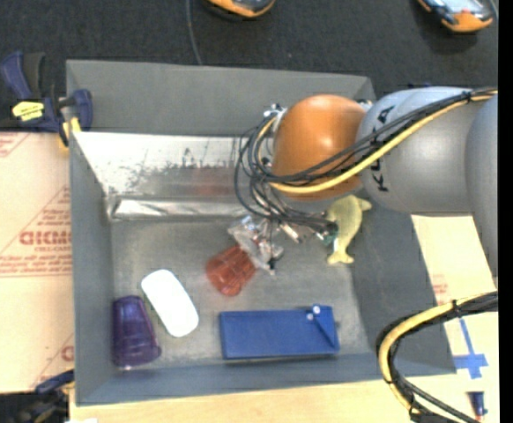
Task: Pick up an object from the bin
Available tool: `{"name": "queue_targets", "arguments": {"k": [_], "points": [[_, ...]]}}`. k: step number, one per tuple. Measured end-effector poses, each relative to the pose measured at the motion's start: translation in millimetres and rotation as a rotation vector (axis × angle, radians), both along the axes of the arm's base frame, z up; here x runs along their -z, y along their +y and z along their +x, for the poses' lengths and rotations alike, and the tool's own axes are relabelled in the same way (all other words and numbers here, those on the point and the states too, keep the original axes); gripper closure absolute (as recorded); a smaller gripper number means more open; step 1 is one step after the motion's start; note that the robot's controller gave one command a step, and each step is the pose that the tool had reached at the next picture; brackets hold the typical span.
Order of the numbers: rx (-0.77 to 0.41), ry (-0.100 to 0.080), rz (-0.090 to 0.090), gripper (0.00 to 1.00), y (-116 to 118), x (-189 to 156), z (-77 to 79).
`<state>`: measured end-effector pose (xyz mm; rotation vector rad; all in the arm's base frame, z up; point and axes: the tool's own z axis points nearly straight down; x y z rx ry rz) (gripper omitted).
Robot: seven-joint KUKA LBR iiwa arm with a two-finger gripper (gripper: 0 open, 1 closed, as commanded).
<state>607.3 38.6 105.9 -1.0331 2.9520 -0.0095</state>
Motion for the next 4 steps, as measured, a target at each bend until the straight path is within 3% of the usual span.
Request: {"name": "queue_targets", "arguments": {"k": [1, 2, 3, 4], "points": [[-0.297, -0.001, -0.003, 0.0, 71.9, -29.4, -29.3], [-0.295, 0.0, -0.003, 0.0, 71.5, -29.2, -29.4], [-0.162, -0.006, 0.0, 0.0, 77.7, -9.4, -14.9], [-0.035, -0.002, 0.004, 1.0, 88.6, 13.7, -18.4]]}}
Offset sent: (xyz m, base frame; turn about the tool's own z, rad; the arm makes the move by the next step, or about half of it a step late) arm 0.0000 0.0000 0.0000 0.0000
